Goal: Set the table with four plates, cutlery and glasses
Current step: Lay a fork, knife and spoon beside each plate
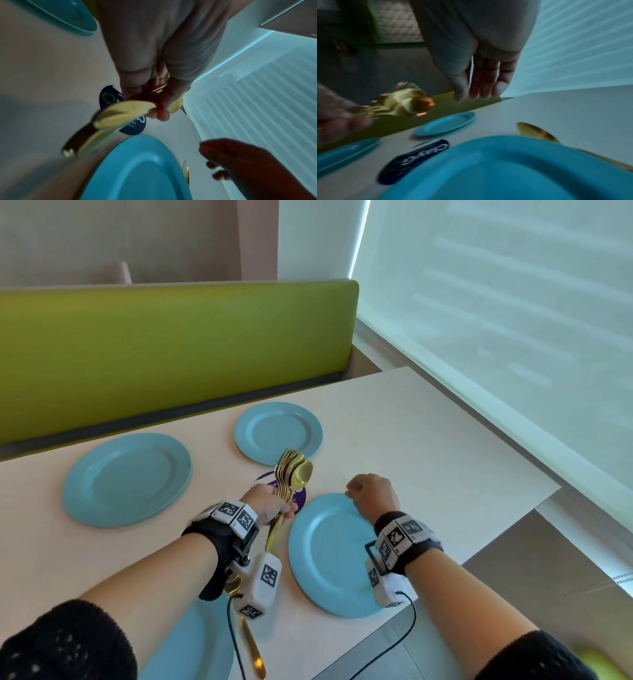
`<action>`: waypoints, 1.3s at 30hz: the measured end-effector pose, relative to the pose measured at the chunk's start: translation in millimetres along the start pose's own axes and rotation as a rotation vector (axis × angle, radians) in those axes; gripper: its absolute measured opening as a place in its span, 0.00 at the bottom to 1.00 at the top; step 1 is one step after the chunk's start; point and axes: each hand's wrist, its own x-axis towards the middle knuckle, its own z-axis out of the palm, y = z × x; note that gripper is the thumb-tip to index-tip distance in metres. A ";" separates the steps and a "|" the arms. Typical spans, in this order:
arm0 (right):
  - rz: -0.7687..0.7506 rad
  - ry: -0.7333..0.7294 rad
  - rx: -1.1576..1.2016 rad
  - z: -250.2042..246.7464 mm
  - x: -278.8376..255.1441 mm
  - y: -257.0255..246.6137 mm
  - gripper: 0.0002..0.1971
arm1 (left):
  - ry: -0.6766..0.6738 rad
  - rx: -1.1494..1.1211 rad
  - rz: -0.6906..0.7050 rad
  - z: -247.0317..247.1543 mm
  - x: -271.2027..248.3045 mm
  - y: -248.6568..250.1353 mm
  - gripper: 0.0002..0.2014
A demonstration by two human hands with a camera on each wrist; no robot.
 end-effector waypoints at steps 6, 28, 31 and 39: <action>-0.292 -0.091 -0.026 22.7 -35.0 -68.0 0.11 | -0.060 0.047 0.014 -22.3 -26.5 -2.2 0.09; -0.537 -0.140 -0.314 45.0 -73.5 -151.8 0.11 | -0.190 0.328 0.173 -105.5 -67.5 -9.1 0.06; -0.575 -0.179 -0.403 43.9 -54.3 -152.5 0.11 | -0.177 0.326 0.182 -106.2 -57.1 -3.5 0.05; -0.406 -0.218 -0.462 9.7 43.8 -134.9 0.12 | 0.167 0.324 0.090 -133.7 -0.7 28.9 0.06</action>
